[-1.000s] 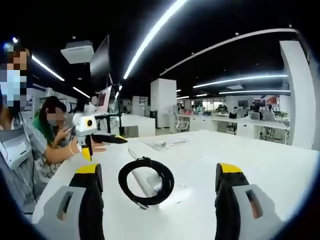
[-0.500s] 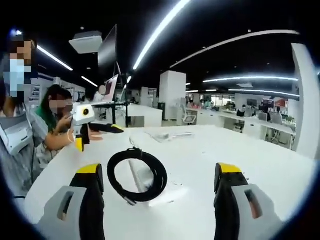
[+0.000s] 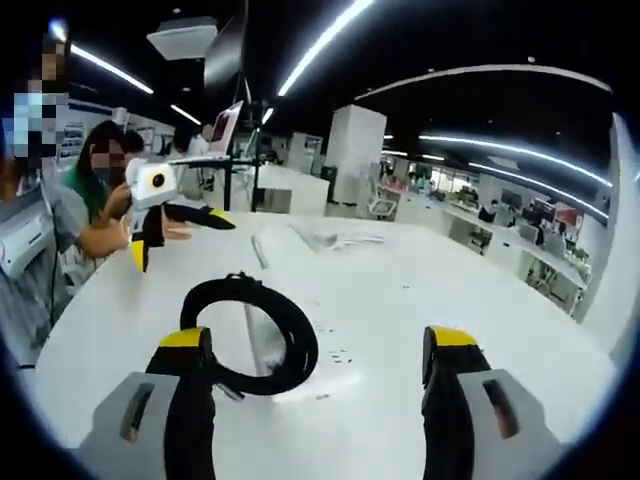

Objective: Straighten the power strip on the desk, plug the charger into it

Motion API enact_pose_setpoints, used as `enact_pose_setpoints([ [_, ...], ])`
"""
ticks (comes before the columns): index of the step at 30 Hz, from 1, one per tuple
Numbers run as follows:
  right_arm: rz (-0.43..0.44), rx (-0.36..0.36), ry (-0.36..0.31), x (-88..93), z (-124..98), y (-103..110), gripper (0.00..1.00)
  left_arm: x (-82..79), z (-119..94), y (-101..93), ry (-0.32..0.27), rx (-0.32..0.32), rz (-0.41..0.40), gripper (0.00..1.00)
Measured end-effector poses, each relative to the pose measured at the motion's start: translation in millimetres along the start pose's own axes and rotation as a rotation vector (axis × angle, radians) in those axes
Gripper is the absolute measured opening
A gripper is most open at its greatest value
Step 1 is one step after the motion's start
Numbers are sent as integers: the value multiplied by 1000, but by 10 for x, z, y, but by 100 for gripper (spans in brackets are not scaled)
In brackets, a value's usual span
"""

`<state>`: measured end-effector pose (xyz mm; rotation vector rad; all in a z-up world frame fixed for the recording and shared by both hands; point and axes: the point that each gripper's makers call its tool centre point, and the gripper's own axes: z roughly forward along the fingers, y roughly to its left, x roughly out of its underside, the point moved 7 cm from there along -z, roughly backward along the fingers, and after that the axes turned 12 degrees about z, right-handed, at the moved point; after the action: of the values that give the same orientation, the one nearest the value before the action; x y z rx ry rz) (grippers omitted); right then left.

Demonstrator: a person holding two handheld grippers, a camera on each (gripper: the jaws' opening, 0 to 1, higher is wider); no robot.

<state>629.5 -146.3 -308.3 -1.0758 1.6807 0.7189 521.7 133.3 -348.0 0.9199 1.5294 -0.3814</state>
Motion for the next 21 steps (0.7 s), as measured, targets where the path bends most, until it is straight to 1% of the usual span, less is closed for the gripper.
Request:
enact_pose_setpoints([
  [1, -11, 0, 20, -4, 33, 9, 85, 2, -2, 2, 0, -2, 0, 99],
  [3, -26, 3, 39, -18, 80, 17, 85, 5, -8, 2, 0, -3, -2, 99],
  [5, -40, -12, 60, -30, 122, 45, 84, 12, -12, 1, 3, -1, -5, 99],
  [9, -77, -35, 82, -84, 199, 97, 74, 19, -13, -4, 5, 1, -7, 99],
  [10, -83, -47, 99, -93, 223, 112, 73, 21, -14, -9, 5, 4, -7, 99],
  [14, -102, -54, 145, -91, 264, 127, 69, 36, -19, -16, 14, 9, -3, 99],
  [17, -119, -63, 176, -90, 281, 131, 65, 29, -31, -3, 6, 4, -9, 99],
  [21, -144, -87, 225, -84, 301, 172, 57, 31, -32, 5, 3, 3, -17, 99],
])
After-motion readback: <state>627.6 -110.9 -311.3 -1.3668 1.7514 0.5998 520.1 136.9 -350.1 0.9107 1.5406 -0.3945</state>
